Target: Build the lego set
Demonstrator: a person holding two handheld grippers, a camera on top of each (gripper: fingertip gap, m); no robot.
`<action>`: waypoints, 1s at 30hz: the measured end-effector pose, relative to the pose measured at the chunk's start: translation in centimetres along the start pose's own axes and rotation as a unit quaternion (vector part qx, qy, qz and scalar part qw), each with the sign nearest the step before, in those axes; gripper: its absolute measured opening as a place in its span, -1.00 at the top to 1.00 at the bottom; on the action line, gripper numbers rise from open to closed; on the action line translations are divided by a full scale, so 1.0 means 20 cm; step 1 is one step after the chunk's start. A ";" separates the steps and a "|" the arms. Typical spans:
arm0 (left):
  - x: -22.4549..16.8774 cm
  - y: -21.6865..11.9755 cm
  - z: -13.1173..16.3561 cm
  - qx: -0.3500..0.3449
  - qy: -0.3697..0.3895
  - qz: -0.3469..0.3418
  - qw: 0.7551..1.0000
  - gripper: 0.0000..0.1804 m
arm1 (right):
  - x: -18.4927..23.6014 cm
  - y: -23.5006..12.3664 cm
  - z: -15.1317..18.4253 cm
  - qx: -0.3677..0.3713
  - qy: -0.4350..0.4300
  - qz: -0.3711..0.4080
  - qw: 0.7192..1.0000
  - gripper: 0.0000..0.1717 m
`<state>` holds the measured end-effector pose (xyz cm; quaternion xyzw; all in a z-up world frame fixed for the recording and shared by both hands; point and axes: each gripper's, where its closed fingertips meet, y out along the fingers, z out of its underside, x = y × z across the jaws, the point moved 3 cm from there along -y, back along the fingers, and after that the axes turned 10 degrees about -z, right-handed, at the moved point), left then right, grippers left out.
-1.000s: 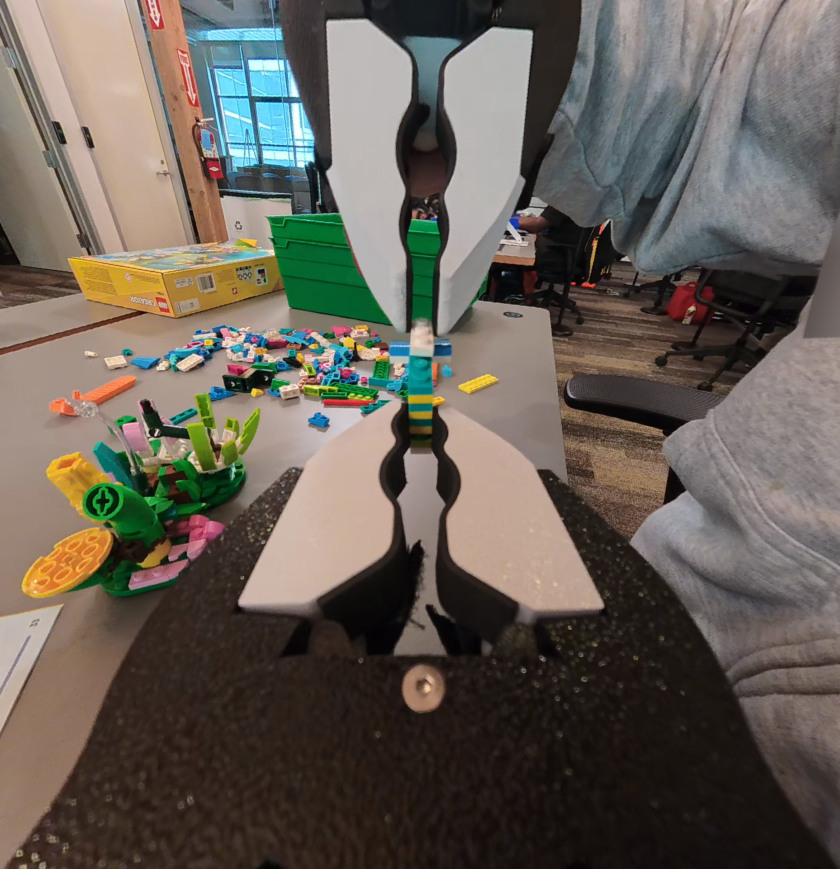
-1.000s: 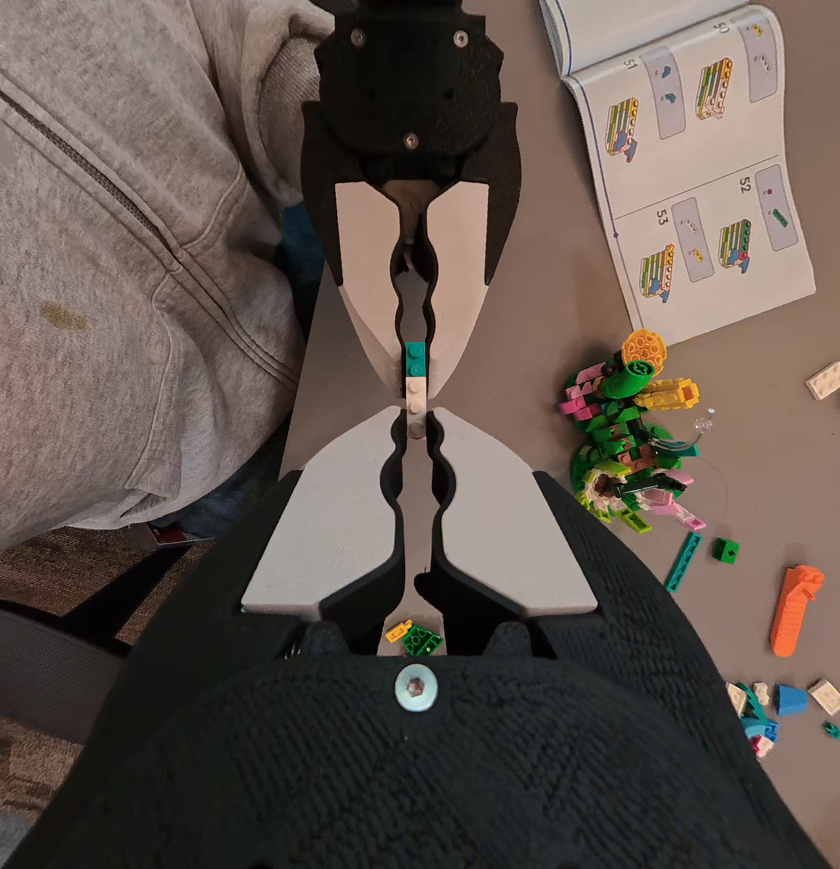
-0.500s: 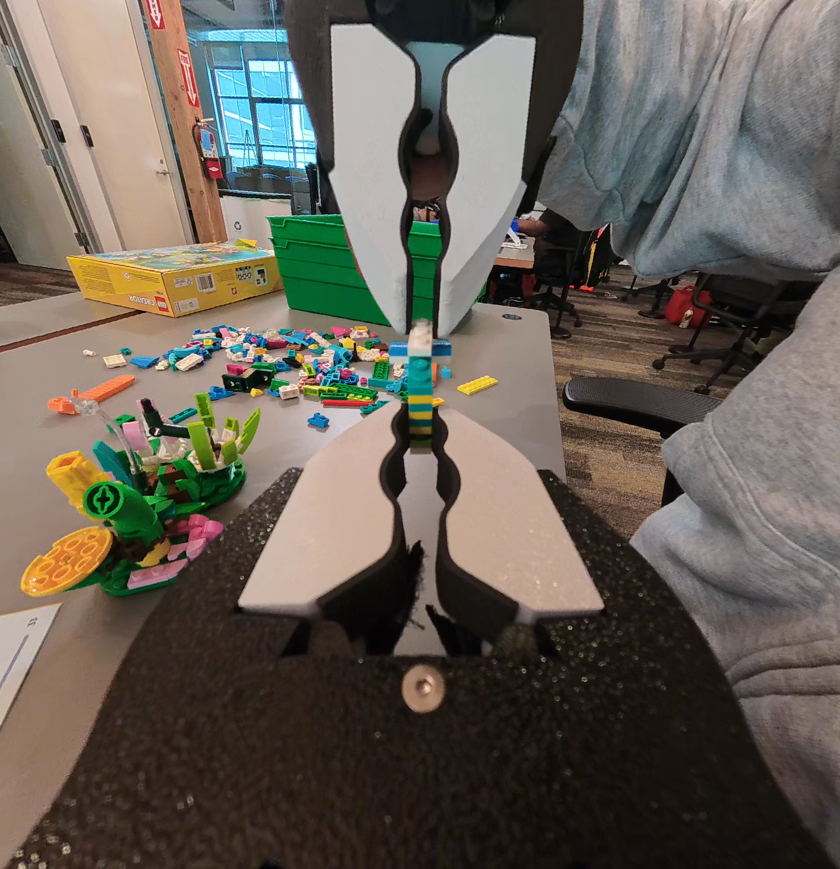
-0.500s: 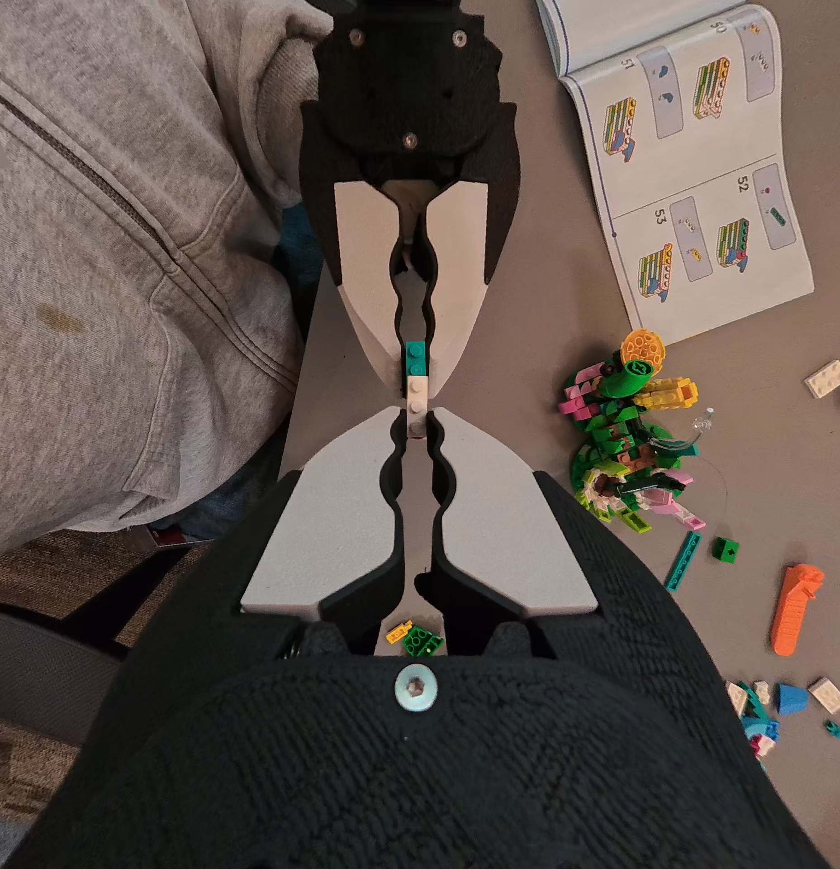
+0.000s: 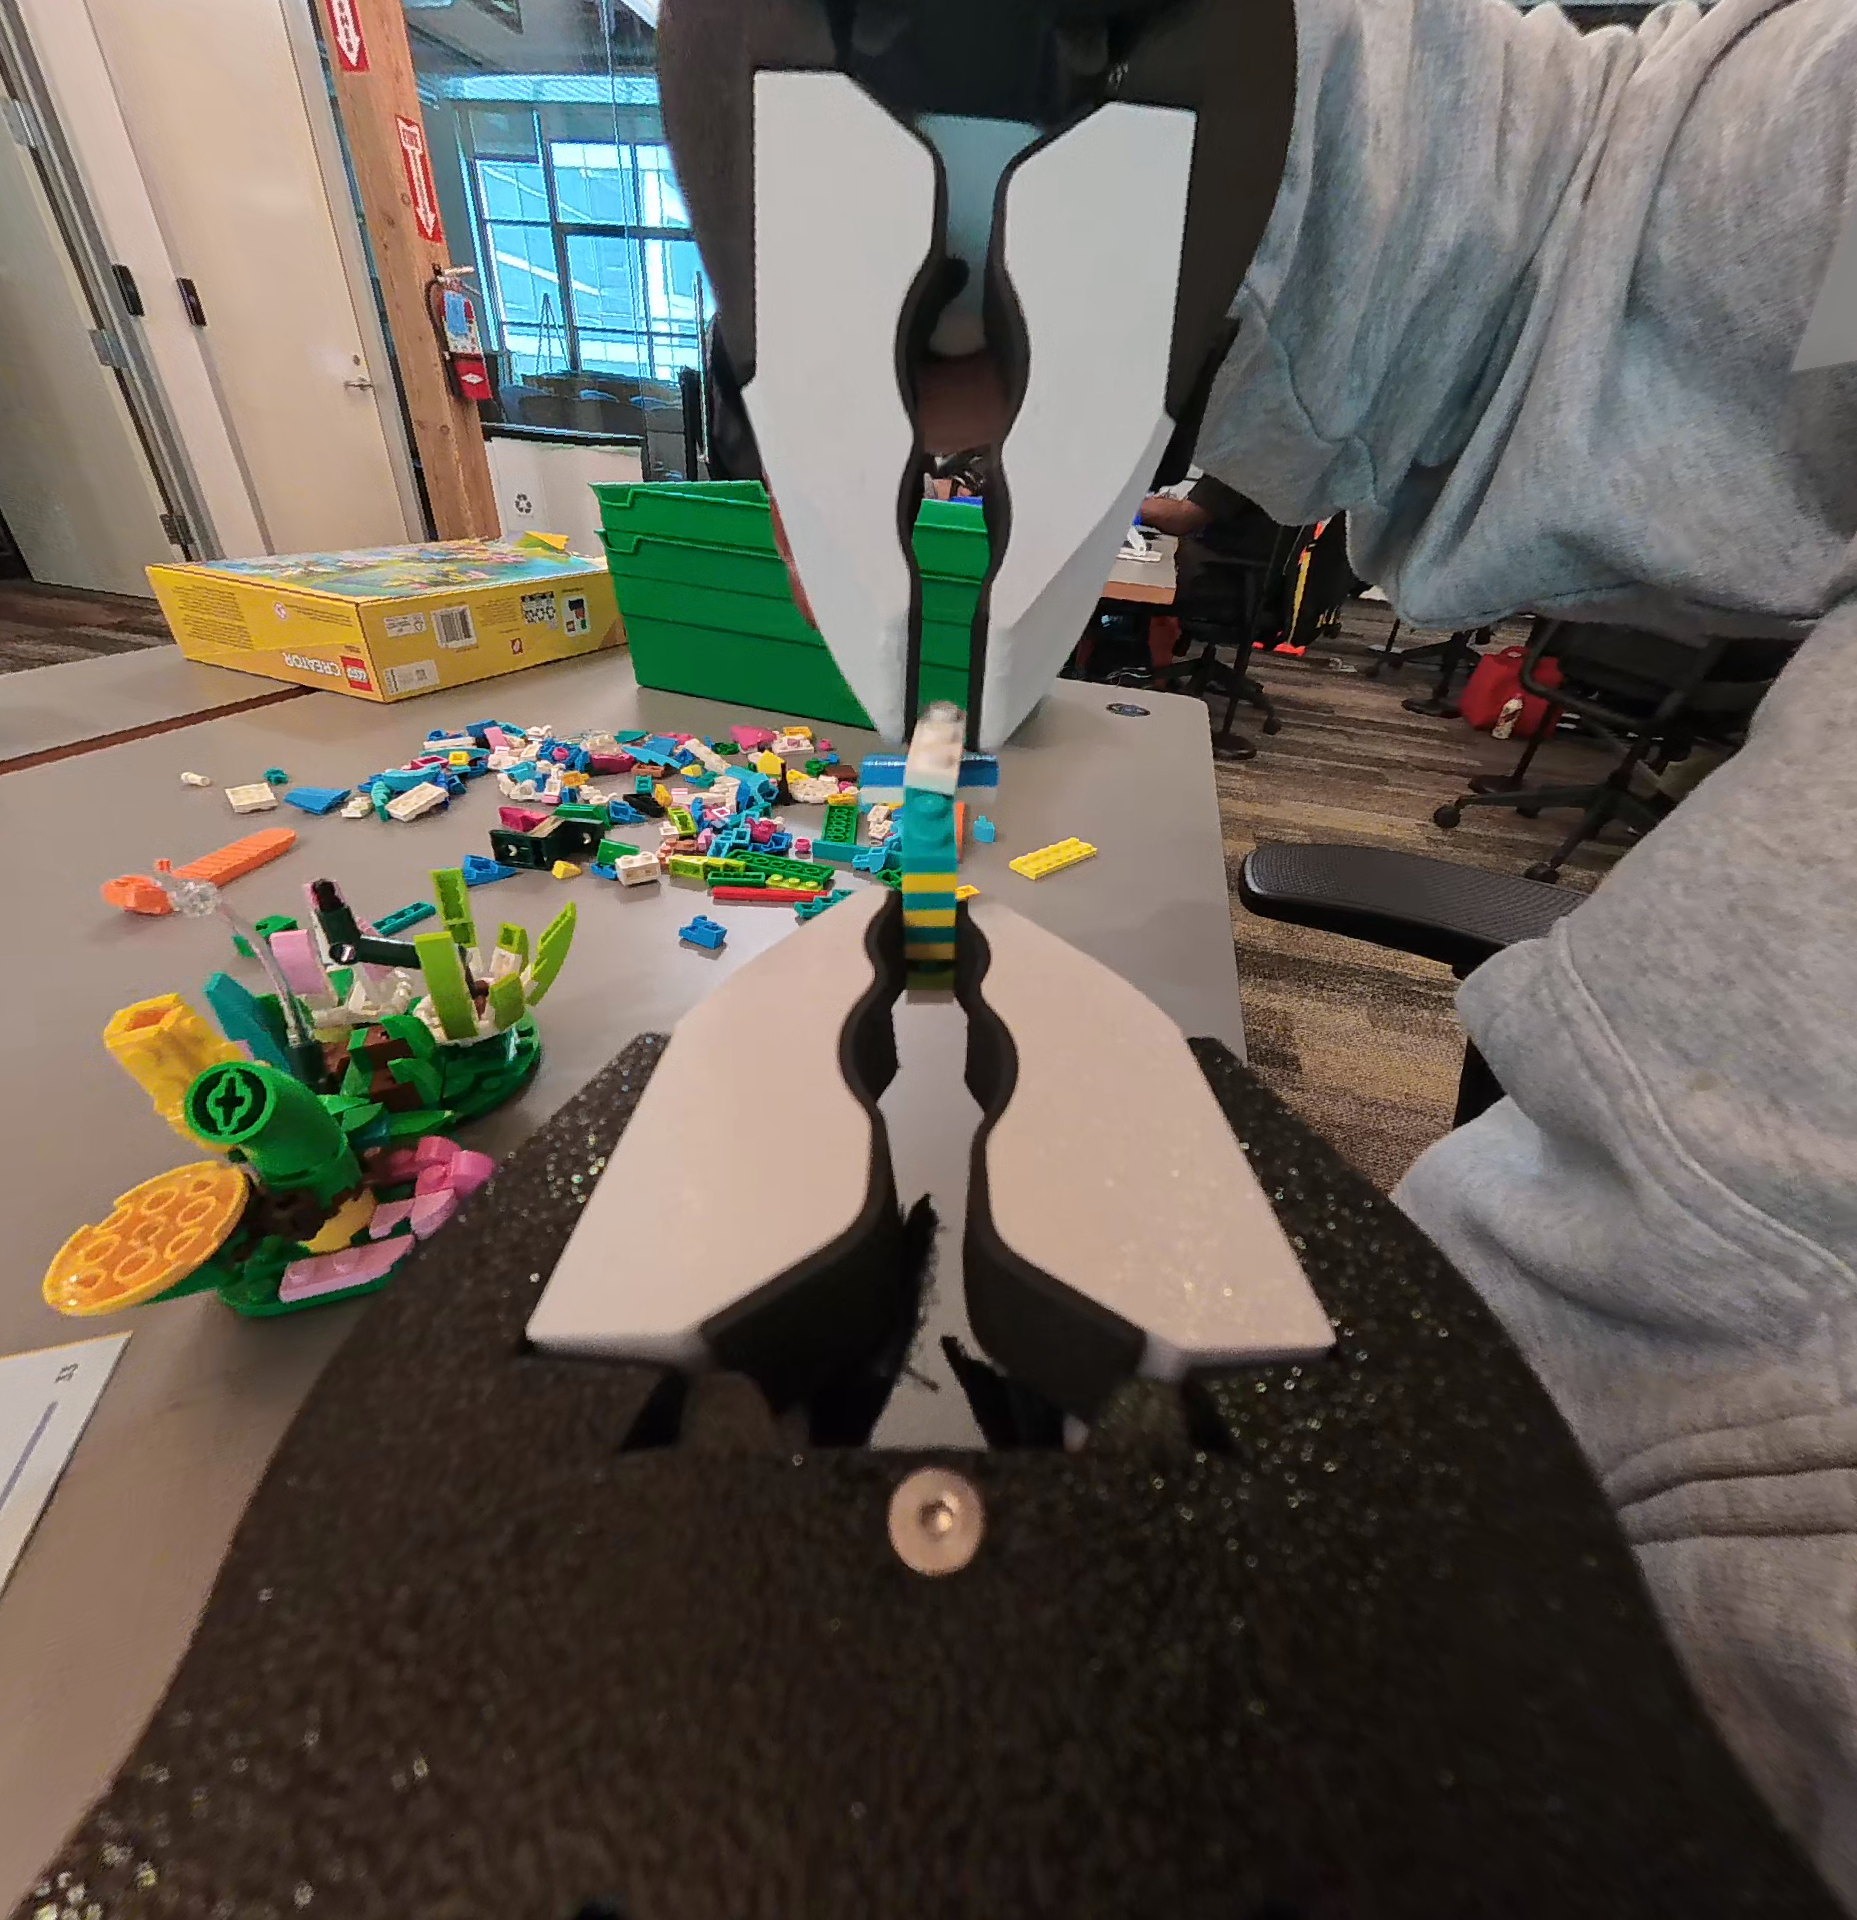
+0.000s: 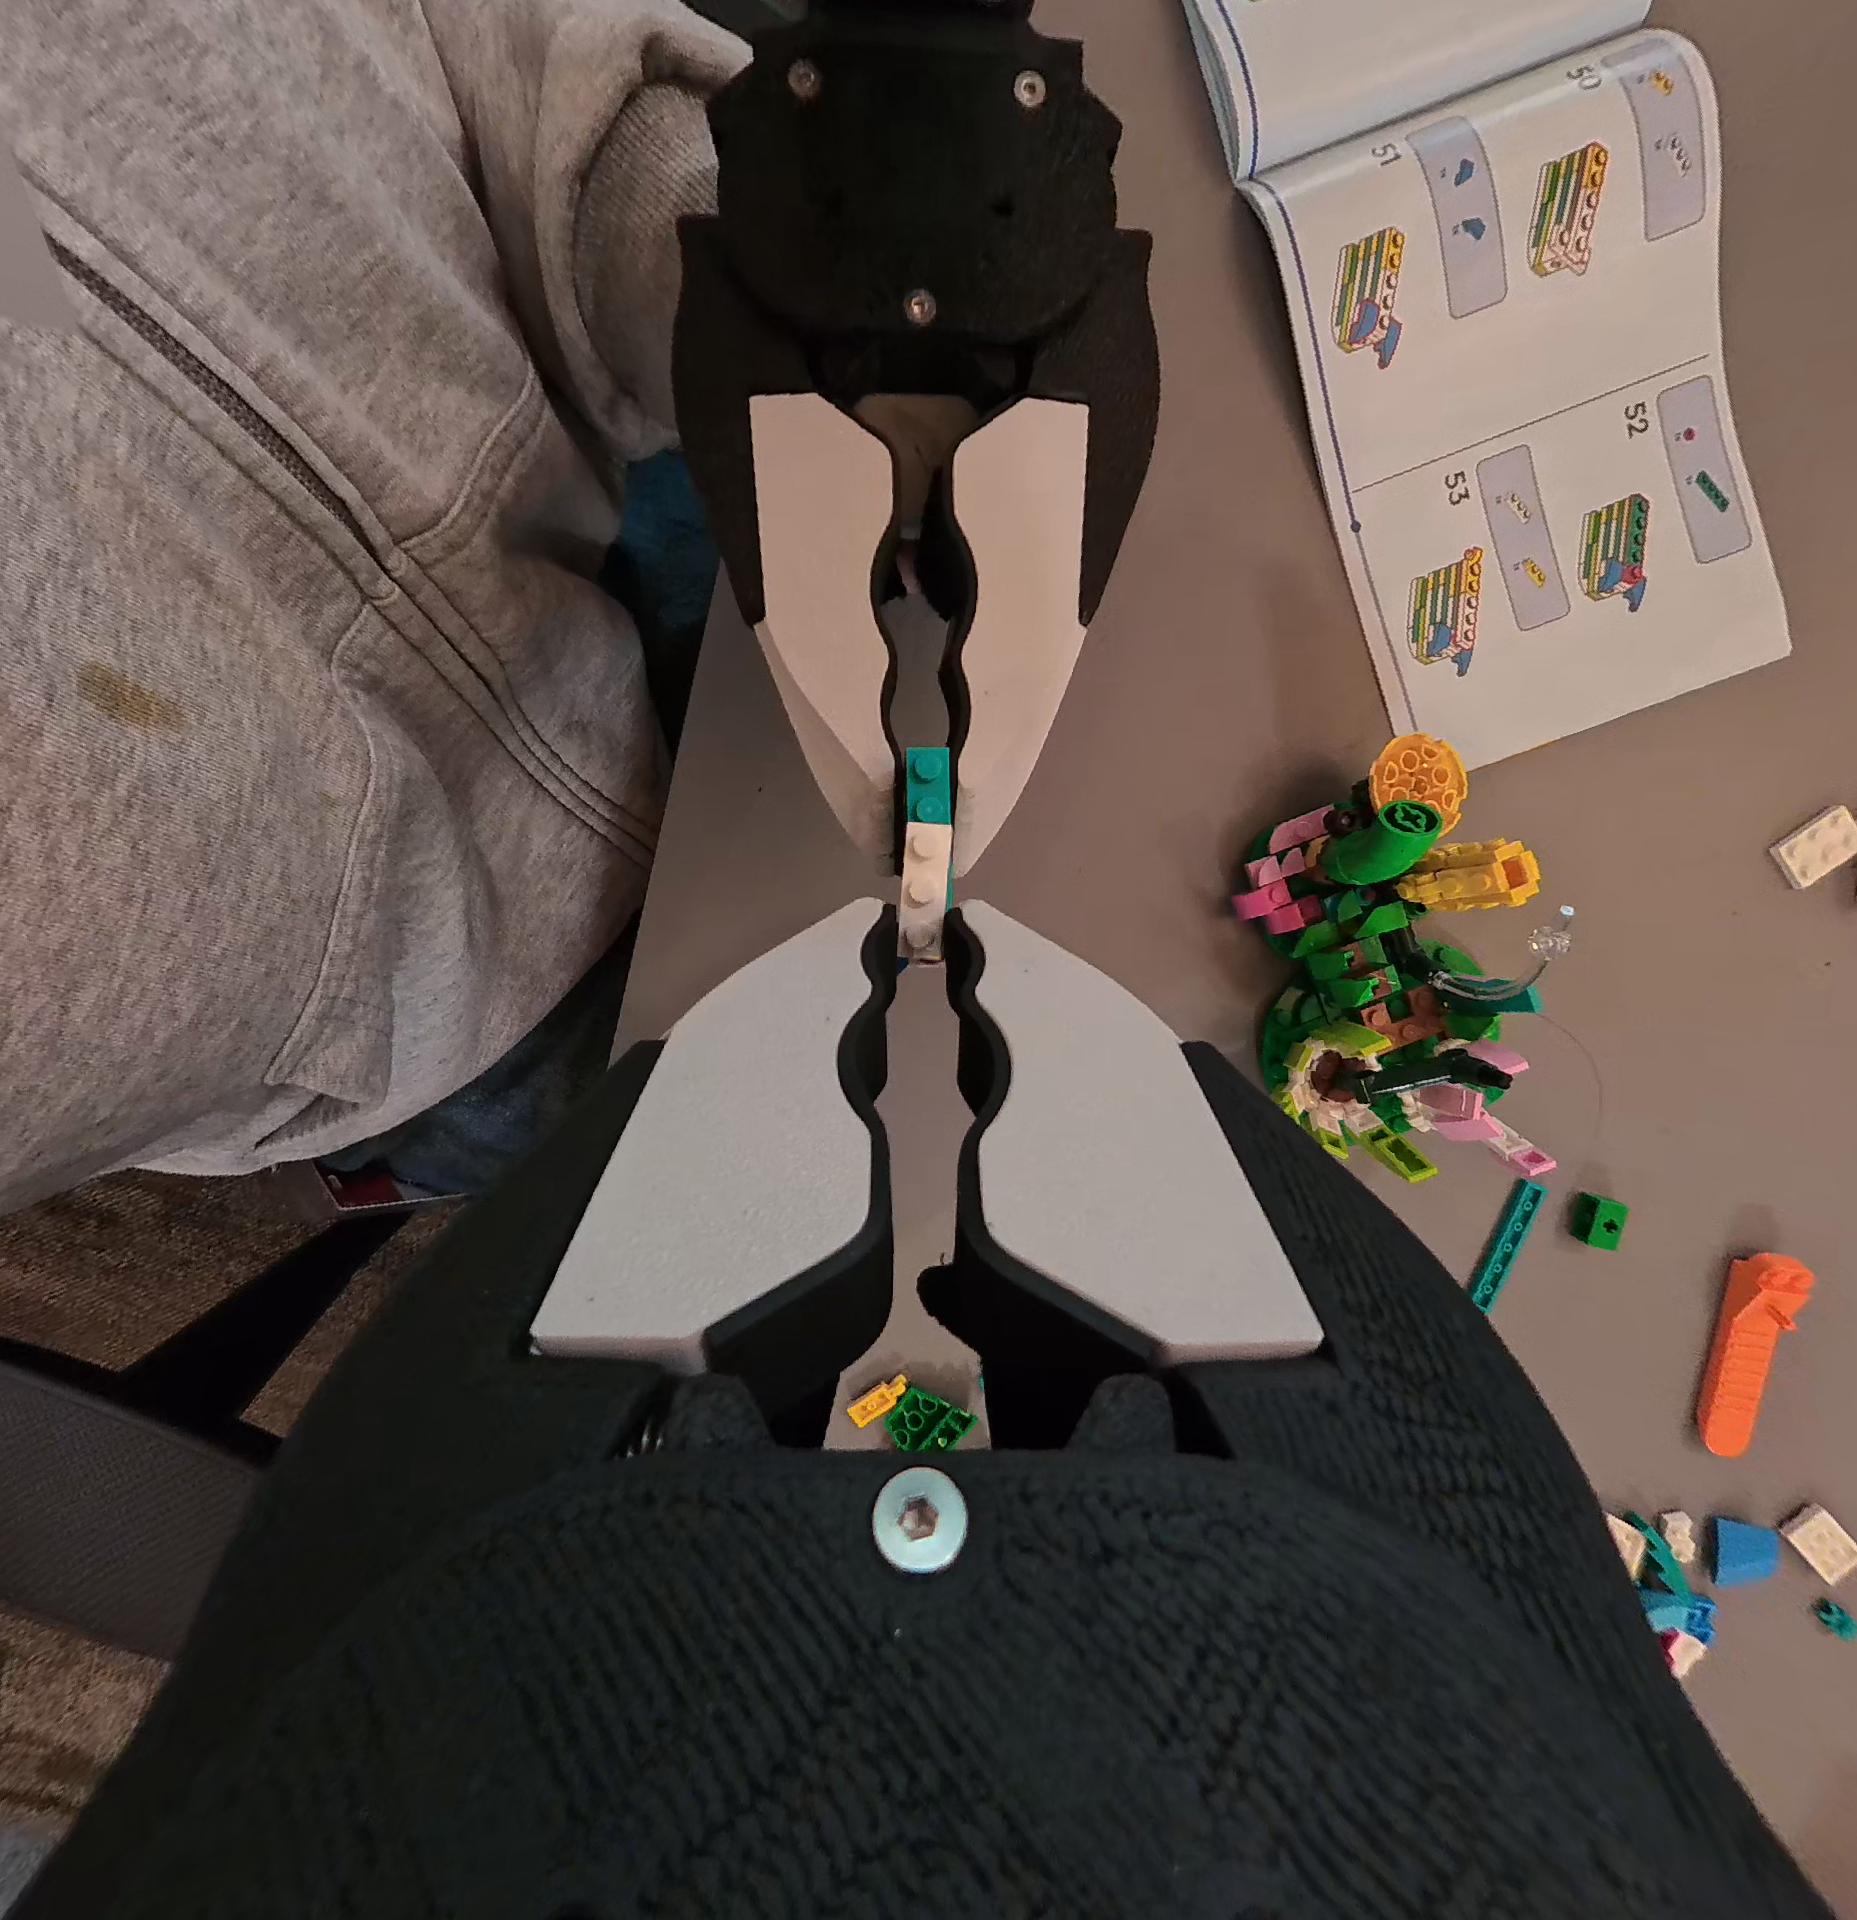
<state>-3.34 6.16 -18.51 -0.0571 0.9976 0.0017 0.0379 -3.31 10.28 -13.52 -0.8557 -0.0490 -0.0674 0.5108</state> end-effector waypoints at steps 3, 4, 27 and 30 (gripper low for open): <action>0.00 0.00 0.00 0.000 -0.001 0.000 1.000 0.91 | -0.01 -0.01 0.00 -0.003 0.000 0.009 1.000 0.86; 0.00 0.00 0.00 0.000 -0.002 0.000 1.000 0.91 | -0.02 -0.01 0.00 -0.007 0.001 0.019 1.000 0.80; 0.01 0.00 0.00 -0.002 -0.017 0.002 1.000 0.91 | 0.07 0.14 0.03 0.060 -0.363 0.521 0.771 0.22; 0.02 0.00 0.00 -0.002 -0.020 0.003 1.000 0.91 | 0.06 0.17 0.04 0.058 -0.361 0.514 0.776 0.24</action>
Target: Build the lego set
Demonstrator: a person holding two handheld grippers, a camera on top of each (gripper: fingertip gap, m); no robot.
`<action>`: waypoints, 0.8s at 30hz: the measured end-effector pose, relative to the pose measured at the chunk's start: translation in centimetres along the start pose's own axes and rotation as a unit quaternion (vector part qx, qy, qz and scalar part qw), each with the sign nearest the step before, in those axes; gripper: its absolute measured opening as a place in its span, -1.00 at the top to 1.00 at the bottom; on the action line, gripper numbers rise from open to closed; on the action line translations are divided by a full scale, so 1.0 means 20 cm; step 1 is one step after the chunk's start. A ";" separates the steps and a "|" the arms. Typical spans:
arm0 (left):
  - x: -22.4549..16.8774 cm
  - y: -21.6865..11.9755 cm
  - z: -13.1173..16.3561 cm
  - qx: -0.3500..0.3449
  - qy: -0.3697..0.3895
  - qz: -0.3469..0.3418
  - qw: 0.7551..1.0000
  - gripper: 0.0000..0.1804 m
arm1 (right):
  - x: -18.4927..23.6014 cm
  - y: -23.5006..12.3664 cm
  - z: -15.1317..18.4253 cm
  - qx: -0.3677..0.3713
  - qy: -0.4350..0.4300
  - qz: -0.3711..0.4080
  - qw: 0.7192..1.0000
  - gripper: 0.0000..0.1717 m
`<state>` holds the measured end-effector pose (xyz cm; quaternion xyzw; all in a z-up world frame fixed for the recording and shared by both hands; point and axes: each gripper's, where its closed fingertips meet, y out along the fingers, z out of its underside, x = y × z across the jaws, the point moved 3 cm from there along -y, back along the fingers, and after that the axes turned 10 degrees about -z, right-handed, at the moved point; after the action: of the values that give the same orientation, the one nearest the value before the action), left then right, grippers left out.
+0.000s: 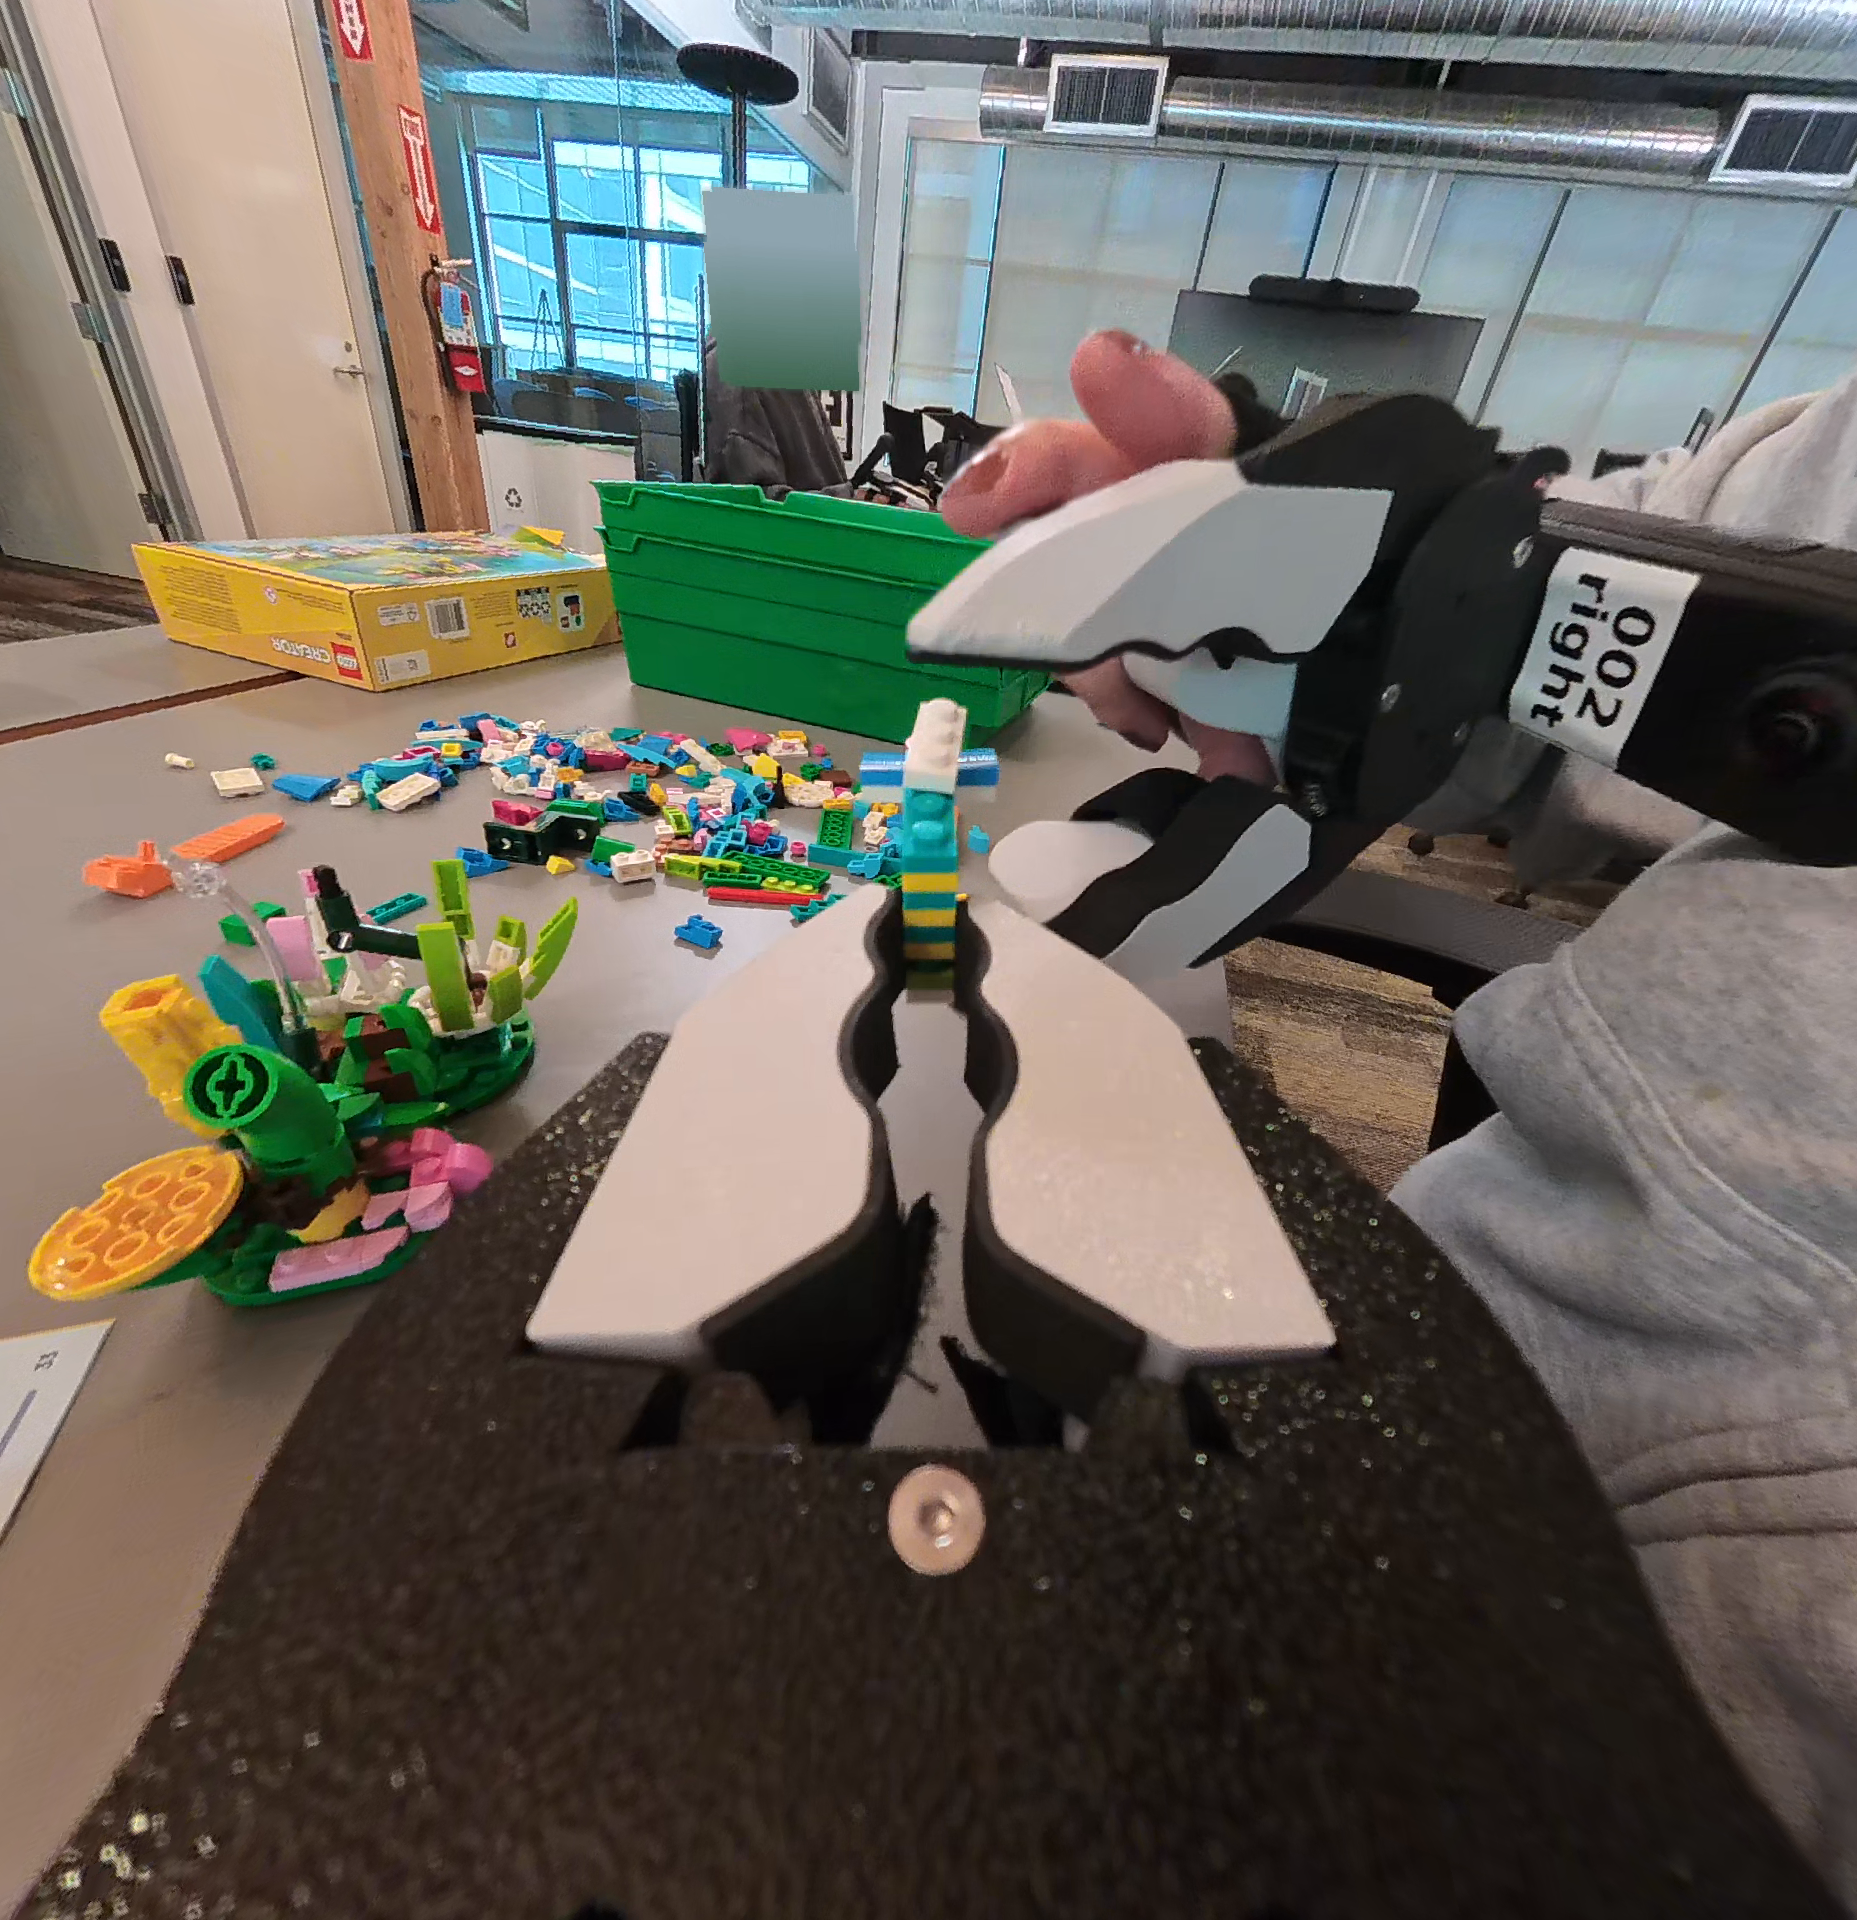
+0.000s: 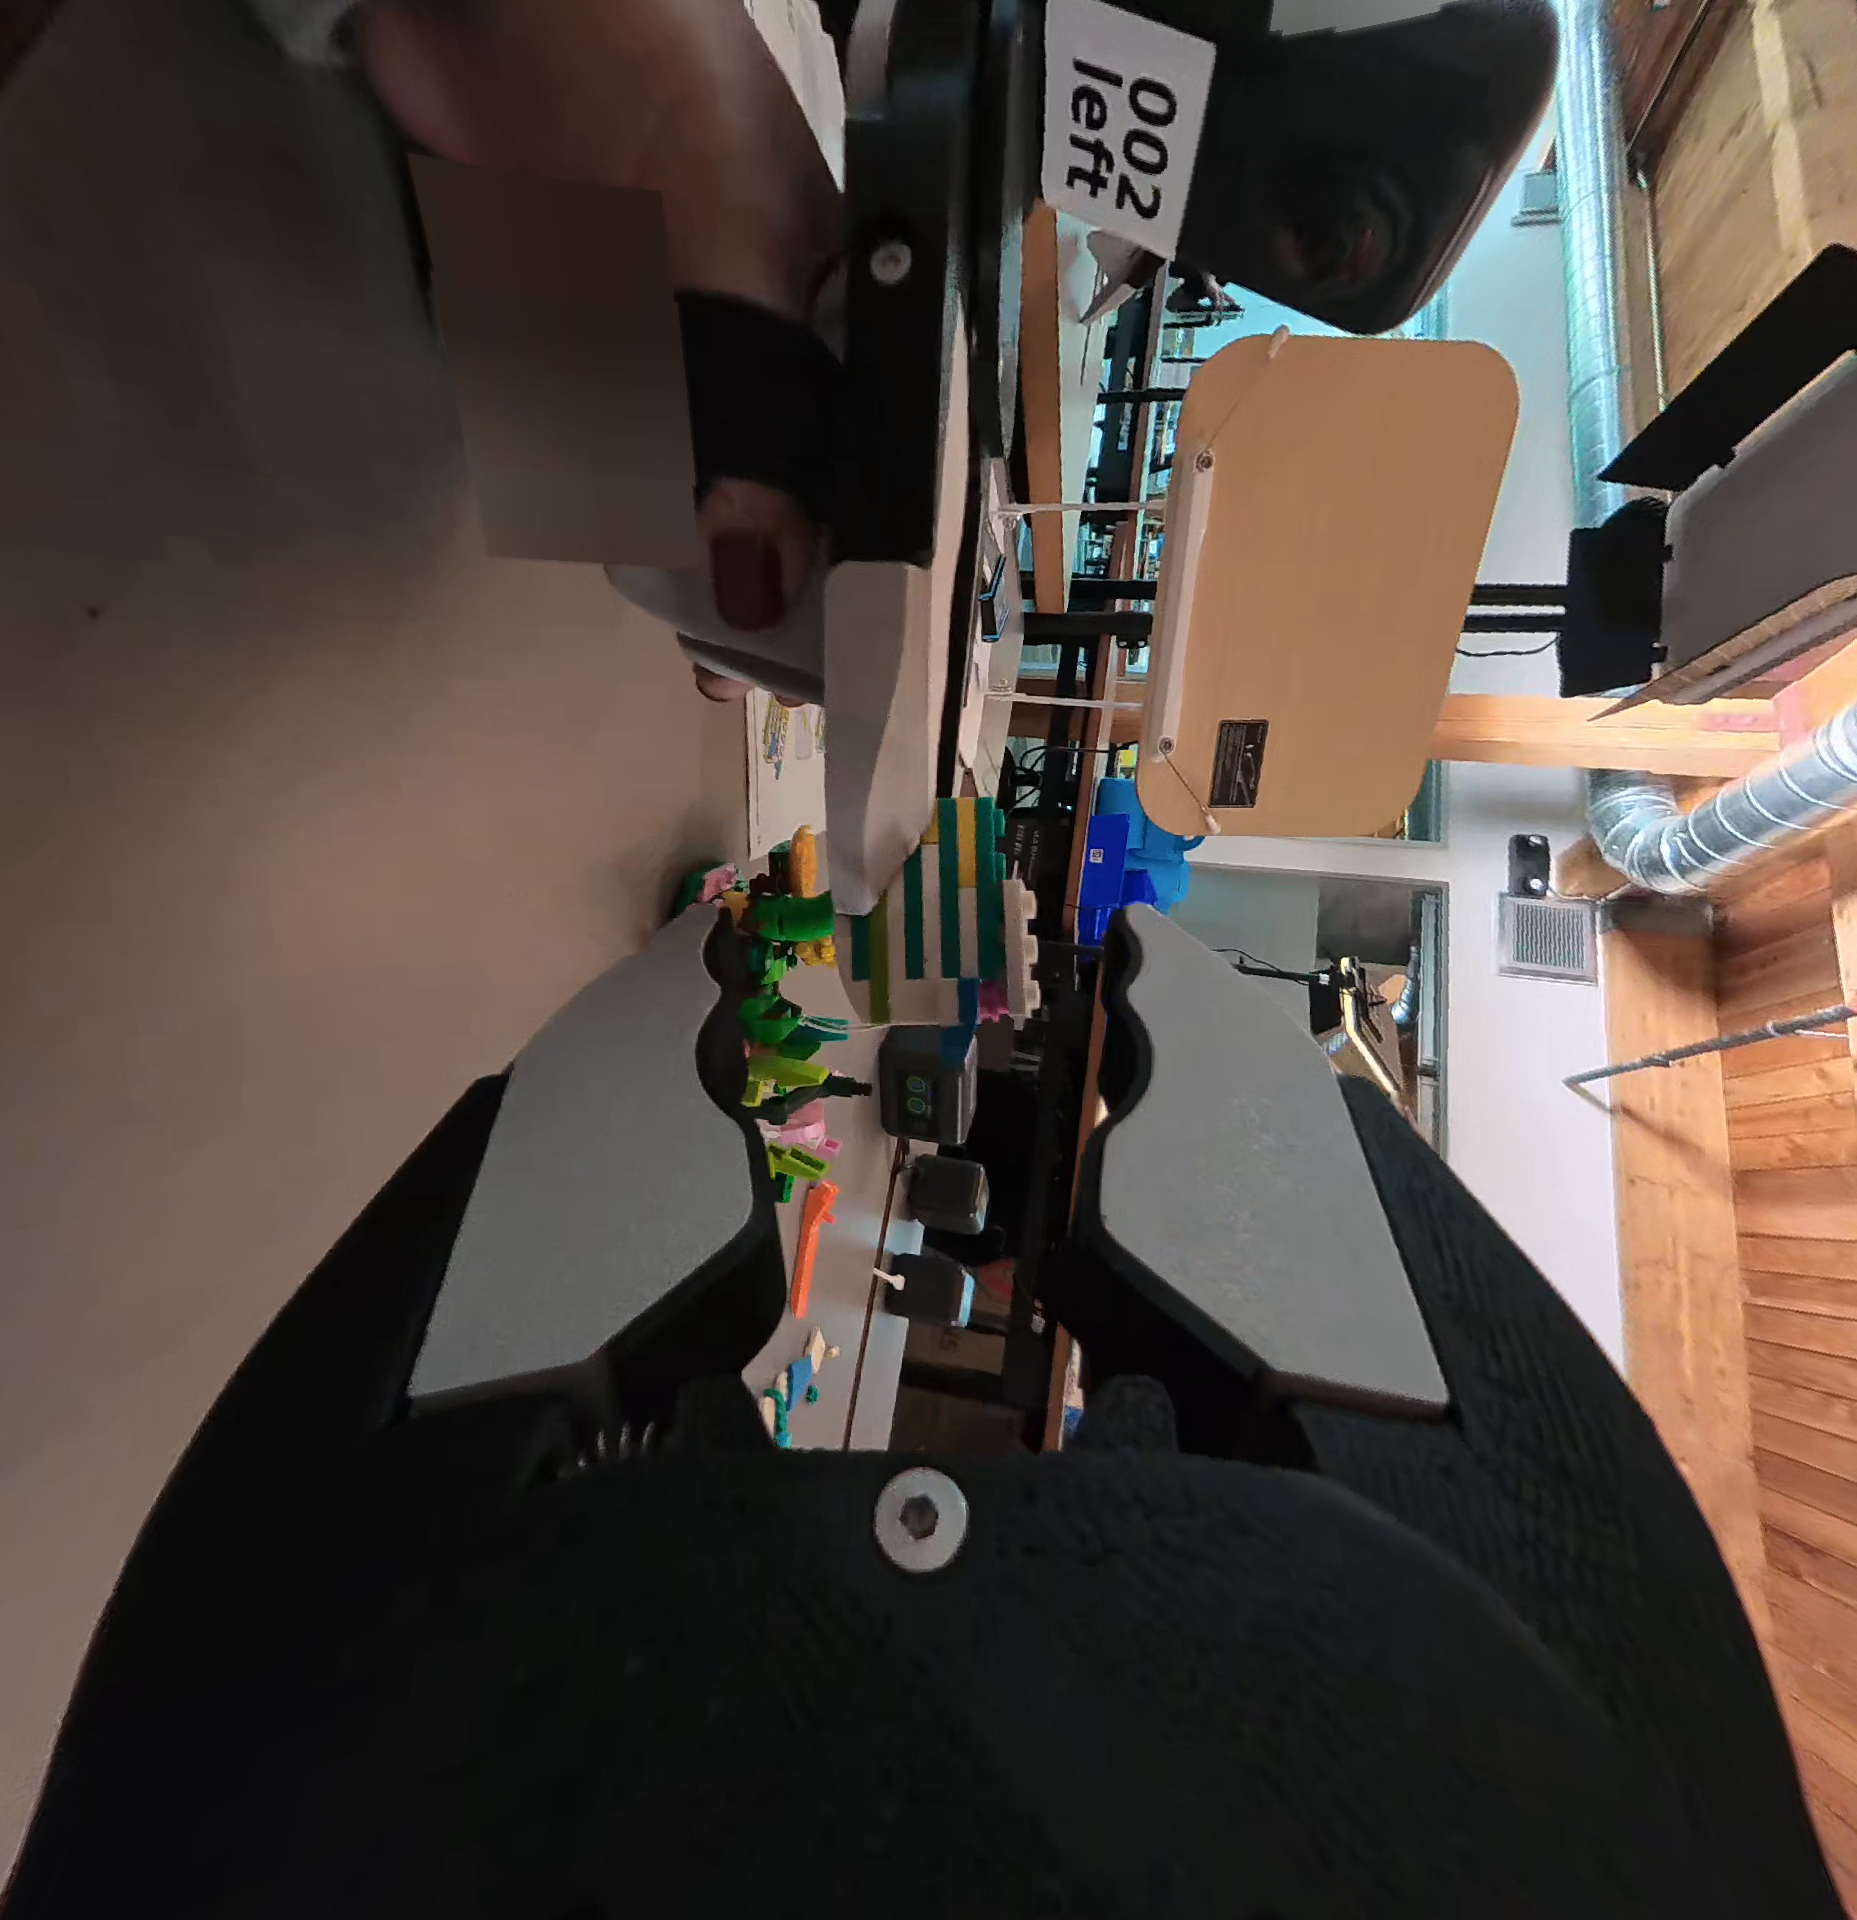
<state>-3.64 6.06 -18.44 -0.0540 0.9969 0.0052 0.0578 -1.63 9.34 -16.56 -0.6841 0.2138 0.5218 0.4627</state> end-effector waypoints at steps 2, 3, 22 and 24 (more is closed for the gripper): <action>0.00 0.00 0.00 0.000 -0.001 0.001 1.000 0.91 | 0.00 0.01 0.00 -0.005 0.004 0.001 1.000 0.28; 0.00 0.00 0.00 0.000 -0.001 0.001 1.000 0.91 | 0.00 0.01 0.01 -0.003 0.004 0.001 1.000 0.31; 0.00 0.00 0.00 0.009 -0.036 0.030 0.999 0.91 | -0.01 0.03 0.03 -0.006 -0.070 0.016 0.997 0.56; 0.01 0.00 0.00 0.012 -0.042 0.031 0.999 0.91 | -0.01 0.03 0.03 -0.006 -0.084 0.005 0.996 0.57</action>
<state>-3.80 6.10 -18.54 -0.0218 0.9948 -0.0025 0.0996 -2.52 9.61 -16.61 -0.6394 0.1743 0.5813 0.4720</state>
